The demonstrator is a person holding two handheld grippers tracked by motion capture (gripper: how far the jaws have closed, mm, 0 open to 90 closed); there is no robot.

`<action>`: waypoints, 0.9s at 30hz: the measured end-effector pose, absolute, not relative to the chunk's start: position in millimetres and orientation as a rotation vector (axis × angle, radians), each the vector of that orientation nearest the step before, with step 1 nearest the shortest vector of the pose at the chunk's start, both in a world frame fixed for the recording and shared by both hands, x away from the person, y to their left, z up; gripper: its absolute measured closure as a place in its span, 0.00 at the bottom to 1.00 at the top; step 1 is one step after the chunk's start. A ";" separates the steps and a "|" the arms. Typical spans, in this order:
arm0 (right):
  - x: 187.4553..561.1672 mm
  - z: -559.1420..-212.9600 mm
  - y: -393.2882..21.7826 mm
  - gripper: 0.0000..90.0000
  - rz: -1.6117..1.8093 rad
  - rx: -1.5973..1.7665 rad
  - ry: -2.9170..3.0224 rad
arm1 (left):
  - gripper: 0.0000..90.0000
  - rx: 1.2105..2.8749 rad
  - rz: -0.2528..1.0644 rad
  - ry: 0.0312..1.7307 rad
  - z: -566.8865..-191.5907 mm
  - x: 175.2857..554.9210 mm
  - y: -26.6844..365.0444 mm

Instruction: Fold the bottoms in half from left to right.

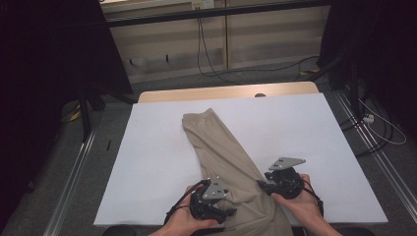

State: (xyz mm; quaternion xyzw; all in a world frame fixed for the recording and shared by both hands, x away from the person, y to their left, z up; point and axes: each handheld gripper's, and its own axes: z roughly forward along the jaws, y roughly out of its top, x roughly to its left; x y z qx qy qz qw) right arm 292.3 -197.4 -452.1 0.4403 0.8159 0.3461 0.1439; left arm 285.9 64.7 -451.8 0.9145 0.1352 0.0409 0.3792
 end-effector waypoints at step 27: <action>225.0 -449.3 -177.6 0.99 1.119 1.205 2.565 | 0.95 2.376 -0.109 0.473 -441.5 260.1 123.0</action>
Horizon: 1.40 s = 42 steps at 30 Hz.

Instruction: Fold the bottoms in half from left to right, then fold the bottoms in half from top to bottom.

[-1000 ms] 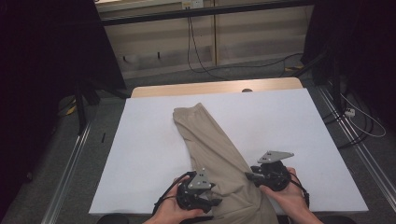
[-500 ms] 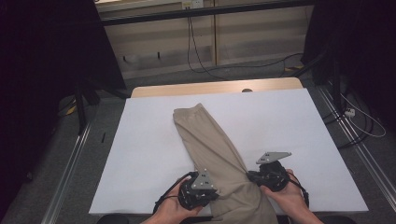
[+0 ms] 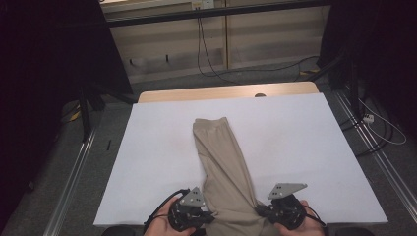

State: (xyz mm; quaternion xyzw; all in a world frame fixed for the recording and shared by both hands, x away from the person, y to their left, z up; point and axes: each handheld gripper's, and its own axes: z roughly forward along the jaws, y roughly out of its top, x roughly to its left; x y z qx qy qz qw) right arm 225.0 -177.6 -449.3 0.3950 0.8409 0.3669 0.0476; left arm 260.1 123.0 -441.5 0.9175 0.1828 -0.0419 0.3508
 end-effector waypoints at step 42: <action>393.0 -417.9 -167.5 0.47 1.266 1.180 2.271 | 0.24 2.005 0.411 0.883 -423.8 431.6 148.8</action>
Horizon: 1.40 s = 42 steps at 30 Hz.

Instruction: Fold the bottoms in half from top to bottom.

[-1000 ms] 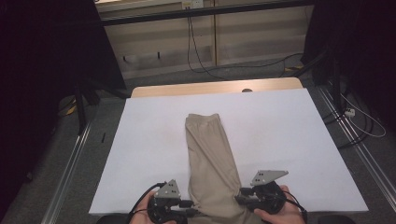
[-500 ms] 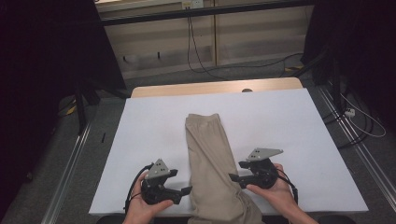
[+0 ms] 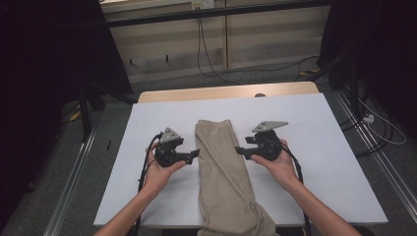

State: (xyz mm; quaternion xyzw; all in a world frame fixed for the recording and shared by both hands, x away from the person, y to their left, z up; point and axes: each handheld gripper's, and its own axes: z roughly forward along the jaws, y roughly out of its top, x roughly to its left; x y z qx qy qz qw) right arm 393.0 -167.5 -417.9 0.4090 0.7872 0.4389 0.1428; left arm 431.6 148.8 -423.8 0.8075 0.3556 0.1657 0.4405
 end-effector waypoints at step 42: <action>536.1 -459.6 -146.2 0.89 1.225 1.416 2.353 | 0.47 1.960 0.239 1.118 -461.9 545.1 128.3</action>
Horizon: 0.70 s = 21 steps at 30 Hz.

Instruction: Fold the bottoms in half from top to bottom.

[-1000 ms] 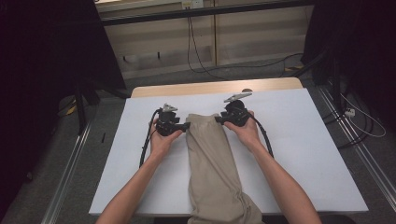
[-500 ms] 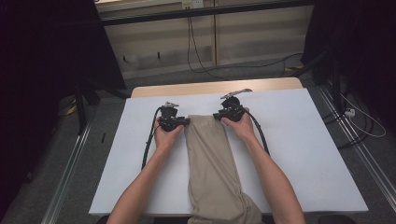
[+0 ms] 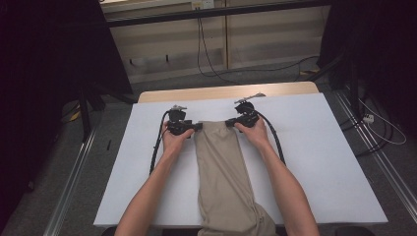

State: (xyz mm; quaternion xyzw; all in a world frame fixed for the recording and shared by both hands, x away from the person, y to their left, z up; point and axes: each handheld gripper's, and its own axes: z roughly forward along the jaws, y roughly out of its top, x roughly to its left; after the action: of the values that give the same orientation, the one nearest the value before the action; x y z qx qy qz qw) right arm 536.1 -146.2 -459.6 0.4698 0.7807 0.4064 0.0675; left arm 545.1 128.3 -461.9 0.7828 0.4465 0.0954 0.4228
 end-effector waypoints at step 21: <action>530.6 -425.4 -156.8 0.93 1.352 1.404 2.202 | 0.89 1.894 0.217 1.017 -420.7 543.3 118.5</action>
State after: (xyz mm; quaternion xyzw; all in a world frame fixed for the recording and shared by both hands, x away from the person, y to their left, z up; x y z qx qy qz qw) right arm 530.6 -156.8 -425.4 0.4750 0.7450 0.4575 0.1003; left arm 543.3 118.5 -420.7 0.7733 0.4152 0.0885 0.4710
